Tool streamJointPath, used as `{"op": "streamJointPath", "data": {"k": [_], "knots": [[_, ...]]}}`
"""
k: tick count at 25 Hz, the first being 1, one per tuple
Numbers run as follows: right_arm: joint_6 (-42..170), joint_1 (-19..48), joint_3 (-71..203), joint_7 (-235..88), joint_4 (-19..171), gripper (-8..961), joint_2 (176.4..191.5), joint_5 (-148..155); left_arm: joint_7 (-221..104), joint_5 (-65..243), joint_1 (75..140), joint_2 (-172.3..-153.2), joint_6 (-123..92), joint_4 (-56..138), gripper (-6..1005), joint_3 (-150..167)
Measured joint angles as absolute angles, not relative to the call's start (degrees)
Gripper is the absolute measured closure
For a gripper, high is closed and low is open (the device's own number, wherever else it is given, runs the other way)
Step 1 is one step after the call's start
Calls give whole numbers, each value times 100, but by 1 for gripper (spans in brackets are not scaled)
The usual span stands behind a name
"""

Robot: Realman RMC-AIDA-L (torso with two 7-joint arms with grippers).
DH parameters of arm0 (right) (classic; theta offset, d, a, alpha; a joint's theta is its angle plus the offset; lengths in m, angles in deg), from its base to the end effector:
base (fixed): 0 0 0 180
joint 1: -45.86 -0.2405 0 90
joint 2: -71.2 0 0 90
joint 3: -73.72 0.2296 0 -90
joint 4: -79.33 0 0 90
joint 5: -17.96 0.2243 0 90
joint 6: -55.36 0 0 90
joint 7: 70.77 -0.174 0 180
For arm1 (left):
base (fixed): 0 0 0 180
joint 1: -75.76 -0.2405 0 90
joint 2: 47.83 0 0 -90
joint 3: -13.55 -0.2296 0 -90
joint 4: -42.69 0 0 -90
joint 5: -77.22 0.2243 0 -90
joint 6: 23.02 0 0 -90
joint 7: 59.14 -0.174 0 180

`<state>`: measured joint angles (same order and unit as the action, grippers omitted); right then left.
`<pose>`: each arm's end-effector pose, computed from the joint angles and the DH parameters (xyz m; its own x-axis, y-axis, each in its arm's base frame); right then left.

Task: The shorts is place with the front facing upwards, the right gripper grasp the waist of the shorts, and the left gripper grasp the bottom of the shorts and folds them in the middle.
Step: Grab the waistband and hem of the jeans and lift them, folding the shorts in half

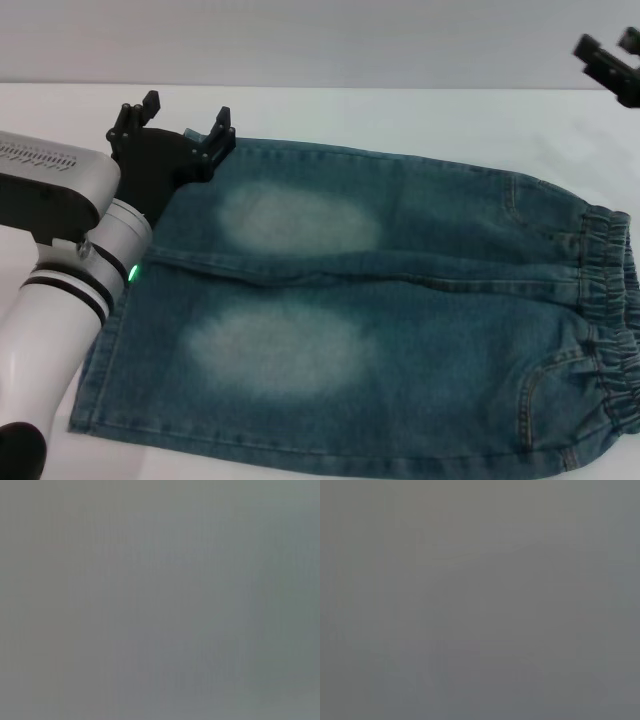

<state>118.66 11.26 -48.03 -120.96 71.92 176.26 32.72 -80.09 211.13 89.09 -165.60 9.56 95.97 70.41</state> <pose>0.2889 0.4189 0.0449 0.5595 -0.1440 -0.8162 -0.7704 -0.4535 -0.4481 -0.2127 0.3776 -0.0581 0.7665 0.0641 0.6391 0.6306 -0.2638 -0.7299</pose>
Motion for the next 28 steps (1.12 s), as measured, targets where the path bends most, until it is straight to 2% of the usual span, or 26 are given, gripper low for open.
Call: {"op": "streamJointPath", "data": {"k": [4, 8, 13, 16, 21, 23, 24, 25, 28], "knots": [[11437, 686, -4800, -13156, 7151, 218, 17403, 2300, -8011, 21116, 8953, -16567, 867, 9560, 139, 7086], [11438, 436, -4790, -13645, 6940, 219, 17270, 1572, -8012, 21115, 8960, -16569, 805, 9553, 138, 7121], [11075, 396, -4744, -14679, 6275, 219, 17036, 681, -8012, 21108, 8959, -16569, 569, 9658, 138, 7216], [10654, 407, -4466, -15754, 5788, 220, 16895, -384, -8014, 21117, 8918, -16555, -307, 10060, 139, 7514], [9926, 783, -3356, -18299, 4448, 220, 16821, -3617, -8293, 21119, 8614, -16550, -2007, 11136, 139, 8180], [9821, 1088, -2709, -19791, 3585, 219, 16874, -5457, -8418, 21119, 8549, -16562, -3075, 11604, 139, 8593], [9977, 1443, -2054, -21094, 2658, 218, 17039, -7079, -8445, 21121, 8550, -16559, -3522, 11764, 138, 8760], [9977, 1443, -2054, -21094, 2658, 218, 17039, -7079, -8455, 21122, 8580, -16556, -4142, 11955, 138, 8982], [10856, 2002, -745, -22626, 937, 219, 17751, -9827, -8459, 21123, 8663, -16558, -5139, 12242, 138, 9371]]}}
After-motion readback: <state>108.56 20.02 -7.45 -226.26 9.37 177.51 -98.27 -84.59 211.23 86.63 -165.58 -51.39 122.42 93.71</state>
